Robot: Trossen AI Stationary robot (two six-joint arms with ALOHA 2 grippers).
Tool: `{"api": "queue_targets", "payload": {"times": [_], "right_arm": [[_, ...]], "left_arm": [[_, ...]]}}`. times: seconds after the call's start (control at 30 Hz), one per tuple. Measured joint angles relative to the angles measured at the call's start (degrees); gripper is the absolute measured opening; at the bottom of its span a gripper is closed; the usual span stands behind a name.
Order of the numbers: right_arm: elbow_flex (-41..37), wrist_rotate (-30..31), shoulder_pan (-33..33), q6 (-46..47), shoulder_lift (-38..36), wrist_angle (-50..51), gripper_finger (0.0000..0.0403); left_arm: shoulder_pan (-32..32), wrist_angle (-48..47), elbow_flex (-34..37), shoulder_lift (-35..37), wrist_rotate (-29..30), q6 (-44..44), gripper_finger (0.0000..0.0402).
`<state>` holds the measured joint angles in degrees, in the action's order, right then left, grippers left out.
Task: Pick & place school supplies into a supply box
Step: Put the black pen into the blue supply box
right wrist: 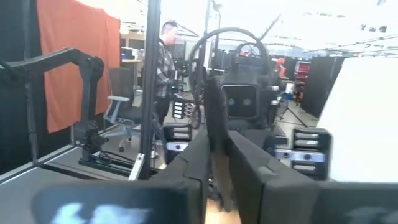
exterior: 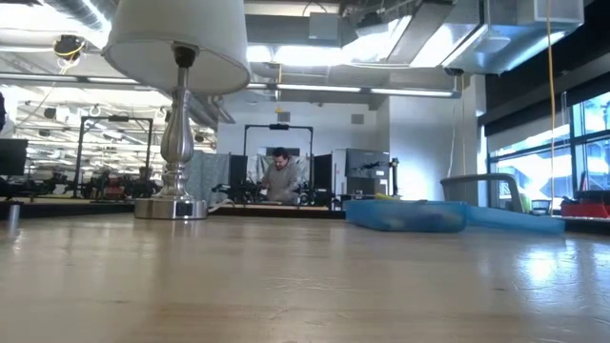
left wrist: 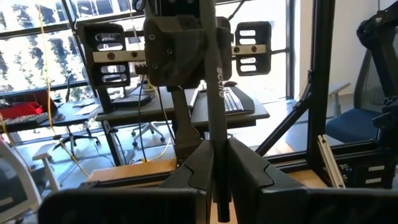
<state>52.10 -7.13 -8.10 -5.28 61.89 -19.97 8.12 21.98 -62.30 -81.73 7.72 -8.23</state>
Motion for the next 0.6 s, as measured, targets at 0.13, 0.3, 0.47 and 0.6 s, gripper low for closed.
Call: {"api": "queue_targets", "payload": {"times": [0.13, 0.3, 0.47, 0.6], "right_arm": [[0.0, 0.3, 0.0, -0.5, 0.0, 0.3, 0.0035], [-0.1, 0.6, 0.0, 0.3, 0.1, 1.7, 0.0035], [-0.1, 2.5, 0.0, 2.0, 0.0, 4.6, 0.0035], [0.0, 6.4, -0.2, 5.3, 0.0, 10.7, 0.0035]], "left_arm": [[0.0, -0.6, 0.0, 0.0, 0.2, 0.0, 0.0026], [0.0, -4.2, 0.0, 0.0, 0.2, -1.6, 0.0056], [0.0, -7.9, 0.0, 0.1, 3.9, -1.9, 0.0095], [-0.1, -11.0, 0.0, 1.2, 9.3, -2.6, 0.0117]]}}
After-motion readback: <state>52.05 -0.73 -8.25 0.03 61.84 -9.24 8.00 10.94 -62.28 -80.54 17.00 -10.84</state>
